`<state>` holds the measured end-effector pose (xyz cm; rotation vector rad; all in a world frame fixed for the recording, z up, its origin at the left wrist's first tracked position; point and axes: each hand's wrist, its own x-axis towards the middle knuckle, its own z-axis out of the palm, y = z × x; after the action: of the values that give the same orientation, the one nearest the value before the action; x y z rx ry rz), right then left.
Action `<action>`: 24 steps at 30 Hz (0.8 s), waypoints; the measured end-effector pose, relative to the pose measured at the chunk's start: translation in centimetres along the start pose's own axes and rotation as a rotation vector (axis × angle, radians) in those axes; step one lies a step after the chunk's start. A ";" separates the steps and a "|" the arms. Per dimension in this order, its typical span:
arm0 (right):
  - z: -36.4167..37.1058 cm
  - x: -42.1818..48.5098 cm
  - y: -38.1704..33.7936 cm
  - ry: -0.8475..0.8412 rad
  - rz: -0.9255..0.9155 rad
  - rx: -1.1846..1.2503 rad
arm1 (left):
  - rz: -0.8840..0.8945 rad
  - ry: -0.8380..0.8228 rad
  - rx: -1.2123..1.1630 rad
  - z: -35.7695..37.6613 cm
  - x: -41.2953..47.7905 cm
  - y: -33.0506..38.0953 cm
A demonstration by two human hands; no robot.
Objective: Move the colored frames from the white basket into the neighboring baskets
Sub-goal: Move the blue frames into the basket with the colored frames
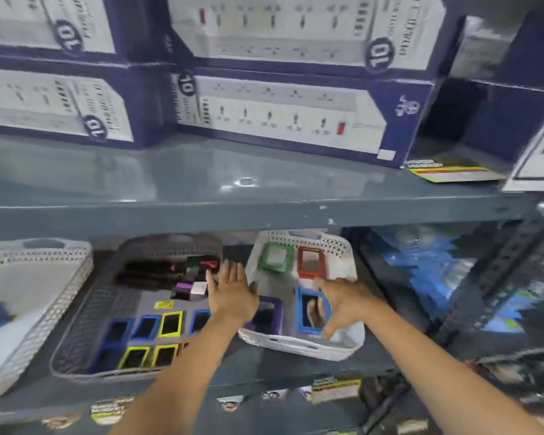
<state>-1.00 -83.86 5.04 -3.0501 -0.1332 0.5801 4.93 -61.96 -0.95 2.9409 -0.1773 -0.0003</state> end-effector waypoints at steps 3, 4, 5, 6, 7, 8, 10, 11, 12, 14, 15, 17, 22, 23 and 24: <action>2.1 0.2 0.6 0.019 -0.024 -0.035 | -0.080 -0.026 0.028 1.1 -1.1 0.5; 2.5 0.2 0.7 0.029 -0.038 -0.058 | -0.095 -0.027 0.027 1.3 -1.4 0.4; 2.9 0.1 0.8 0.032 -0.051 -0.081 | -0.099 -0.027 0.030 1.4 -1.6 0.5; 3.2 0.0 0.9 0.042 -0.075 -0.114 | -0.098 -0.024 0.033 1.4 -1.7 0.5; 3.4 -0.1 0.9 0.037 -0.083 -0.142 | -0.097 -0.021 0.037 1.4 -1.8 0.5; 3.6 0.0 1.1 0.031 -0.088 -0.163 | -0.097 -0.020 0.037 1.4 -1.8 0.5; 3.7 0.1 1.4 -0.004 -0.112 -0.158 | -0.093 -0.021 0.025 1.5 -1.7 0.5; 3.5 0.0 1.6 -0.025 -0.128 -0.143 | -0.090 -0.021 0.017 1.6 -1.7 0.4; 3.4 0.0 1.8 -0.046 -0.140 -0.133 | -0.087 -0.017 0.010 1.7 -1.7 0.4; 3.2 0.1 1.9 -0.085 -0.157 -0.121 | -0.083 -0.002 0.002 1.8 -1.6 0.3; 3.0 0.2 1.9 -0.101 -0.150 -0.115 | -0.082 0.007 0.000 1.9 -1.5 0.2; 3.0 0.5 1.8 -0.122 -0.126 -0.099 | -0.077 0.016 -0.001 1.8 -1.5 0.2; 1.5 1.8 1.0 -0.028 -0.113 -0.014 | -0.188 0.150 -0.136 0.4 -1.5 -0.8; 0.7 2.5 0.3 0.006 -0.136 -0.014 | -0.227 0.189 -0.154 -0.3 -1.6 -2.0; 0.1 3.0 -0.2 0.034 -0.150 -0.037 | -0.255 0.216 -0.162 -1.0 -1.8 -3.1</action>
<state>1.75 -83.39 3.89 -3.0482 -0.3722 0.5207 3.54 -58.49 -0.57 2.7551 0.2192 0.2525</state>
